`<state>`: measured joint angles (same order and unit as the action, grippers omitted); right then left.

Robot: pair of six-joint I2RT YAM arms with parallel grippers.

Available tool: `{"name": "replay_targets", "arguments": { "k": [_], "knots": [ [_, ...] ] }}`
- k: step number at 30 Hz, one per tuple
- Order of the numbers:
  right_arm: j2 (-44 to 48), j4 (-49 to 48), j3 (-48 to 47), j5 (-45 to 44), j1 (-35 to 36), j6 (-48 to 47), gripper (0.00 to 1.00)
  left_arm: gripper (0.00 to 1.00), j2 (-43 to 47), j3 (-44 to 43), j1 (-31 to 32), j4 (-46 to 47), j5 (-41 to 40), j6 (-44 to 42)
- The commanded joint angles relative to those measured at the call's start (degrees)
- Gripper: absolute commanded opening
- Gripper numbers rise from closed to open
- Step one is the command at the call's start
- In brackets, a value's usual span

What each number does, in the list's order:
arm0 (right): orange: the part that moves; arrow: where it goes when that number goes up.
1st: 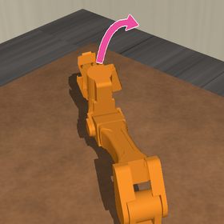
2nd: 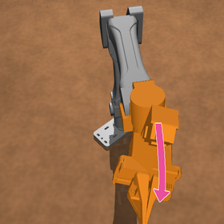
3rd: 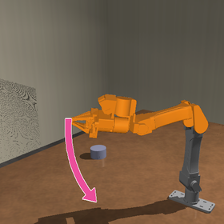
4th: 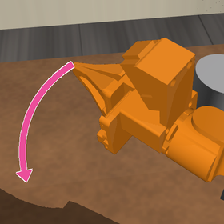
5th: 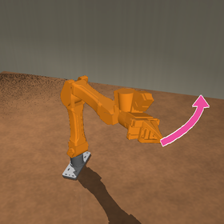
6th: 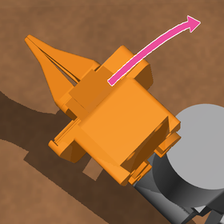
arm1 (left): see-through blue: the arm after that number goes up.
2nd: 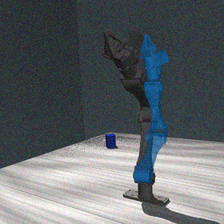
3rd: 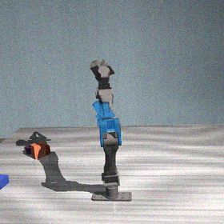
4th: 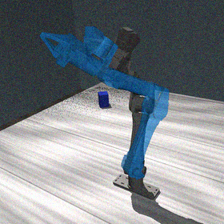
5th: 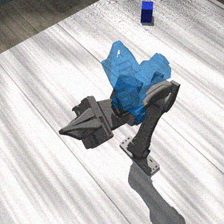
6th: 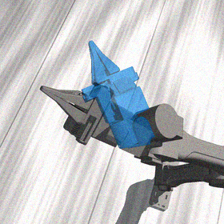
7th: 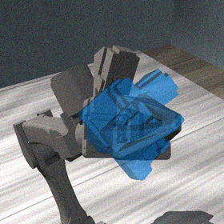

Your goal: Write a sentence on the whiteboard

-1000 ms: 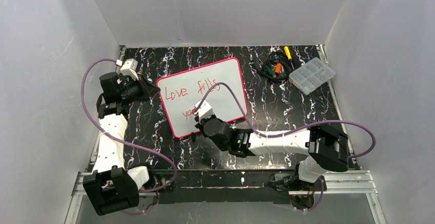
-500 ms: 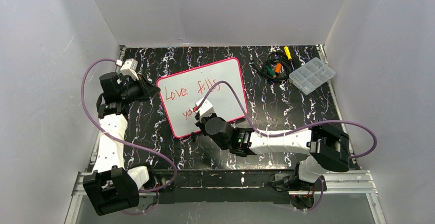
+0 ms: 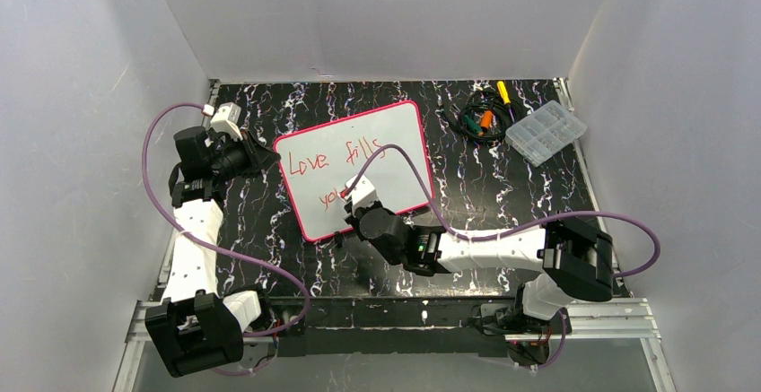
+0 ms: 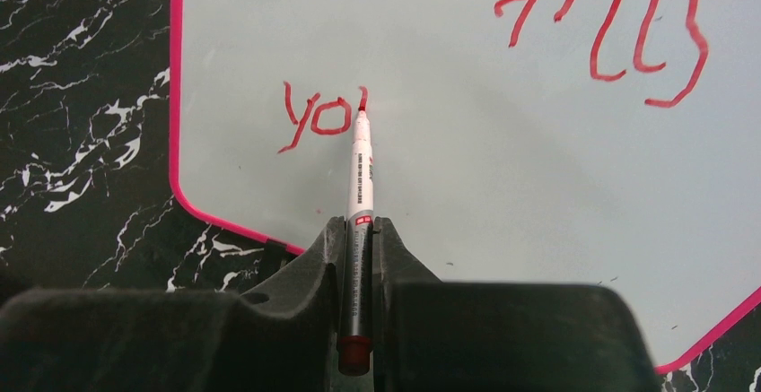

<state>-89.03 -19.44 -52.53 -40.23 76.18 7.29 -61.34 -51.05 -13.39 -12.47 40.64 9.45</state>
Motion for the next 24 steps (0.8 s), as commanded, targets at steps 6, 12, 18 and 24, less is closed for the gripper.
{"name": "replay_targets", "arguments": {
  "k": [6, 12, 18, 24],
  "knots": [
    [2.7, 2.8, 3.4, -0.6, -0.2, 3.7, 0.01, 0.02, 1.1, 0.3, 0.0, -0.5, 1.1, -0.1],
    [2.7, 1.2, 1.6, -4.9, -0.2, 1.7, 0.01, 0.02, 1.1, 0.4, 0.0, -0.5, 1.1, -0.2],
    [1.9, -1.7, -0.2, -6.3, -0.5, -0.2, 0.01, 0.02, 1.1, 0.4, 0.0, -0.5, 1.1, -0.1],
    [1.9, -2.7, -0.6, -6.4, -0.6, -0.9, 0.01, 0.02, 1.2, 0.4, 0.0, -0.5, 1.1, -0.1]
  ]
}}
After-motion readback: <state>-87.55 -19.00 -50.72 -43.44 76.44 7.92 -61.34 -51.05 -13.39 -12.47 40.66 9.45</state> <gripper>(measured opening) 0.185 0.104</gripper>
